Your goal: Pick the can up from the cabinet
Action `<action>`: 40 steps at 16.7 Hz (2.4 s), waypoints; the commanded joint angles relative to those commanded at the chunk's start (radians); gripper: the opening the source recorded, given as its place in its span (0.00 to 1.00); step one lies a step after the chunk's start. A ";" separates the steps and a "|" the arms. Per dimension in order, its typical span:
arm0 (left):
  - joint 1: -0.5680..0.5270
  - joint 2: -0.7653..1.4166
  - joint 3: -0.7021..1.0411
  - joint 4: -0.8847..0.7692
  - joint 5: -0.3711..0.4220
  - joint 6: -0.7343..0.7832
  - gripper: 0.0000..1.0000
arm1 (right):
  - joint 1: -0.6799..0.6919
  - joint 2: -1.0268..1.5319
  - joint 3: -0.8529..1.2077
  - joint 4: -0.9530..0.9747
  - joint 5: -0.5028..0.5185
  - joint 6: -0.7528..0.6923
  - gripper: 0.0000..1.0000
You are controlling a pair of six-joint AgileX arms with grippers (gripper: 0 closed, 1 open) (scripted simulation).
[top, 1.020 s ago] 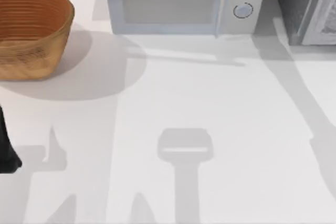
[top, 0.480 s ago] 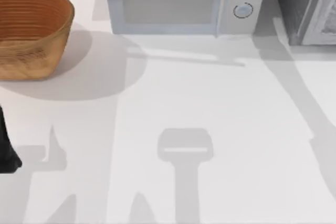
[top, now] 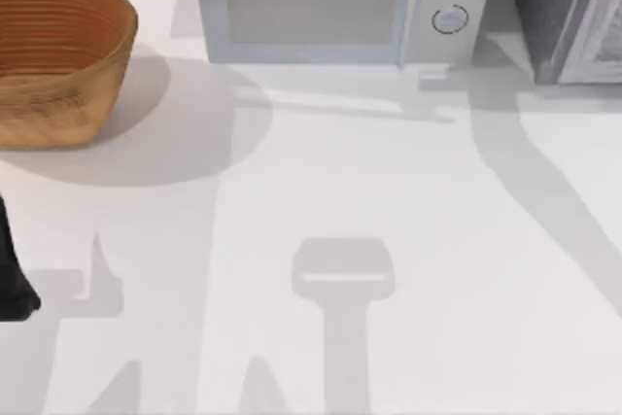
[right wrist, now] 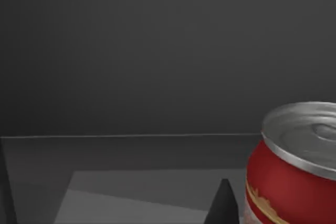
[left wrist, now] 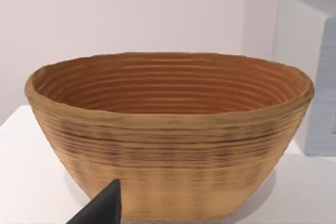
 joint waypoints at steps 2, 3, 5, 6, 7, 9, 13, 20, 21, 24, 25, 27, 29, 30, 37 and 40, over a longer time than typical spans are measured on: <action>0.000 0.000 0.000 0.000 0.000 0.000 1.00 | 0.056 -0.060 -0.011 -0.059 0.055 0.000 0.00; 0.000 0.000 0.000 0.000 0.000 0.000 1.00 | 0.070 -0.075 -0.014 -0.072 0.068 0.000 0.00; 0.000 0.000 0.000 0.000 0.000 0.000 1.00 | 0.074 -0.079 -0.015 -0.076 0.072 0.000 0.00; 0.000 0.000 0.000 0.000 0.000 0.000 1.00 | 0.074 -0.079 -0.015 -0.076 0.072 0.000 0.00; 0.000 0.000 0.000 0.000 0.000 0.000 1.00 | 0.069 -0.077 -0.012 -0.074 0.070 0.001 0.00; 0.000 0.000 0.000 0.000 0.000 0.000 1.00 | 0.067 -0.088 -0.023 -0.067 0.062 0.001 0.00; 0.000 0.000 0.000 0.000 0.000 0.000 1.00 | 0.032 -0.229 -0.172 0.009 -0.023 -0.001 0.00; 0.000 0.000 0.000 0.000 0.000 0.000 1.00 | -0.135 -0.709 -0.825 0.240 -0.278 -0.006 0.00; 0.000 0.000 0.000 0.000 0.000 0.000 1.00 | -0.169 -0.782 -0.947 0.275 -0.315 -0.007 0.00; 0.000 0.000 0.000 0.000 0.000 0.000 1.00 | -0.280 -0.990 -1.304 0.371 -0.418 -0.010 0.00; 0.000 0.000 0.000 0.000 0.000 0.000 1.00 | -0.318 -1.053 -1.410 0.399 -0.447 -0.011 0.00; 0.000 0.000 0.000 0.000 0.000 0.000 1.00 | -0.391 -1.165 -1.593 0.447 -0.498 -0.013 0.00; 0.000 0.000 0.000 0.000 0.000 0.000 1.00 | -0.456 -1.255 -1.735 0.485 -0.536 -0.014 0.00; 0.000 0.000 0.000 0.000 0.000 0.000 1.00 | -0.484 -1.290 -1.790 0.500 -0.550 -0.014 0.00; 0.000 0.000 0.000 0.000 0.000 0.000 1.00 | -0.550 -1.364 -1.908 0.530 -0.579 -0.016 0.00; 0.000 0.000 0.000 0.000 0.000 0.000 1.00 | -0.547 -1.359 -1.910 0.528 -0.578 -0.014 0.00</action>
